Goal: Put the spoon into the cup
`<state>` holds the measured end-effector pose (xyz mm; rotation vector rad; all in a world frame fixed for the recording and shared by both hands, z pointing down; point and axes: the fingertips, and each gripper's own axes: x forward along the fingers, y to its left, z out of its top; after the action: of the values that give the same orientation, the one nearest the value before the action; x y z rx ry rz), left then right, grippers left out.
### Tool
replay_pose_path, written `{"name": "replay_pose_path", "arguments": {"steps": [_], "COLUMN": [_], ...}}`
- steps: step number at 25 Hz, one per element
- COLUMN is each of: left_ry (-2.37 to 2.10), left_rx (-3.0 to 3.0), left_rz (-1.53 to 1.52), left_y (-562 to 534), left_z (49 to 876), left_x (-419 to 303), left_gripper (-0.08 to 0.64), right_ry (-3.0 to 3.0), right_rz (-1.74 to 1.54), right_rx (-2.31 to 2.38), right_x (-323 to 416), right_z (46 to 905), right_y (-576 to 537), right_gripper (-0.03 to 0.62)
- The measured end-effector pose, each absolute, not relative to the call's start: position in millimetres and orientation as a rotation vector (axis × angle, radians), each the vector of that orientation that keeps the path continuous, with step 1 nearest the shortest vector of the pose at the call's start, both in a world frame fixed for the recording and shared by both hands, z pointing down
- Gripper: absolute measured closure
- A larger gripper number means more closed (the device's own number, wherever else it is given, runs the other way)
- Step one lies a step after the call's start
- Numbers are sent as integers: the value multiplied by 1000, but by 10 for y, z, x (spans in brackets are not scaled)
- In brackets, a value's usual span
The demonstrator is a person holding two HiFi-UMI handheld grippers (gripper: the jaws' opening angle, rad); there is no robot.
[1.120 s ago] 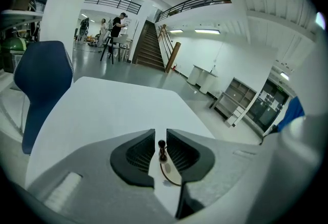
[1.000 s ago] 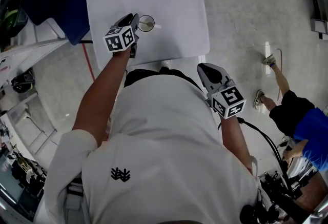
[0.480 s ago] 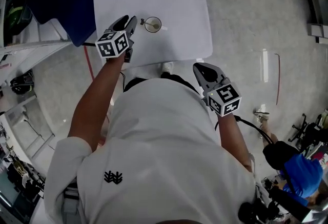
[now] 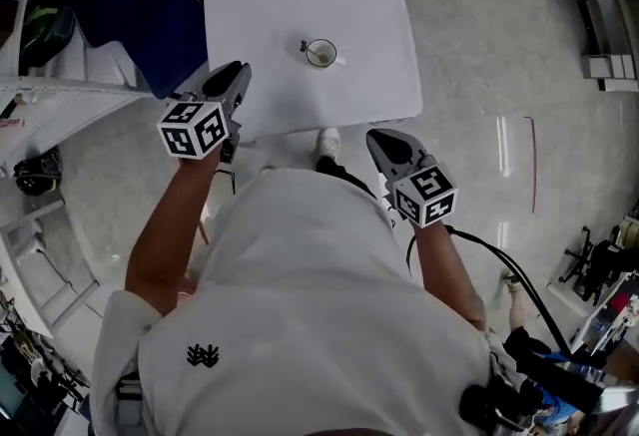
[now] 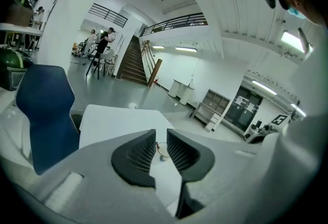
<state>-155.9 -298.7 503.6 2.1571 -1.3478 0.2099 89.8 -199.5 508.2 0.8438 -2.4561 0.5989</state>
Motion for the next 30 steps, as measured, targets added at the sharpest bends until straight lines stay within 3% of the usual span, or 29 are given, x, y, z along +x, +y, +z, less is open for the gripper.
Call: {"name": "replay_pose_path", "arguments": {"steps": [4, 18, 30], "left_ry": [-1252, -883, -772], "left_rx": [2218, 2495, 2578], "left_rz": [221, 366, 392], "left_y": [-2494, -974, -294], "left_z": [4802, 4379, 4282], "left_x": [-1674, -1727, -1824], "left_gripper": [546, 549, 549], "right_ry": [-2464, -2451, -2462], "right_rz": [566, 538, 472], "right_rx": [860, 951, 928], "right_x": [597, -159, -567], "right_z": [4978, 4828, 4747], "right_y": [-1749, -697, -182], "right_gripper": [581, 583, 583]}}
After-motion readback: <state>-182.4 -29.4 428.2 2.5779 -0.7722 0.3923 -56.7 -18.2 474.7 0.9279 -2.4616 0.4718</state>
